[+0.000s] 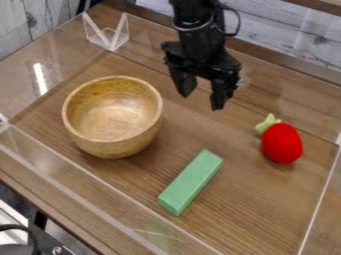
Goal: Remove the green object from the brown bowl and put it on the table
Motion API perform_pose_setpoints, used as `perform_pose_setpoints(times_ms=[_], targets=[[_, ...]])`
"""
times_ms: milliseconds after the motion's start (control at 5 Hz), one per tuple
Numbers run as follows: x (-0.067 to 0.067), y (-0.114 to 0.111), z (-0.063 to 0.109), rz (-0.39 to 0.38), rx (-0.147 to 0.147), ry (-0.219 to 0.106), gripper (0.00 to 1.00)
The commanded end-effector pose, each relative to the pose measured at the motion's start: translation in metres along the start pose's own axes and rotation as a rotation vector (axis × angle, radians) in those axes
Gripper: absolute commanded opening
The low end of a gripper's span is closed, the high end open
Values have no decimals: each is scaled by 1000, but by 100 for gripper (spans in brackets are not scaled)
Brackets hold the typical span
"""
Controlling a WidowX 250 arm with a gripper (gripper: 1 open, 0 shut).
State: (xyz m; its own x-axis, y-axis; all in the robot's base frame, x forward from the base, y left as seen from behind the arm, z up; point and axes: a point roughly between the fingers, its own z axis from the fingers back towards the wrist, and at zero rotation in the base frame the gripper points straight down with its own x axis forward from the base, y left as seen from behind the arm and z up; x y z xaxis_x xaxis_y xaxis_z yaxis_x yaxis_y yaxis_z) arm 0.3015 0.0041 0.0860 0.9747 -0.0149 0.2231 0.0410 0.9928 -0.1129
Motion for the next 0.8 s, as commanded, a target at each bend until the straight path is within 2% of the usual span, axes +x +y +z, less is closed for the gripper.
perform_pose_setpoints(times_ms=[0,200,400,600], targets=[[-1,19,-1,17,8,-30,100],[-1,10,11,75,17,-40,100],[-1,1,20,82,29,-40,100],[-2,-4,8,33,25,-37,100]])
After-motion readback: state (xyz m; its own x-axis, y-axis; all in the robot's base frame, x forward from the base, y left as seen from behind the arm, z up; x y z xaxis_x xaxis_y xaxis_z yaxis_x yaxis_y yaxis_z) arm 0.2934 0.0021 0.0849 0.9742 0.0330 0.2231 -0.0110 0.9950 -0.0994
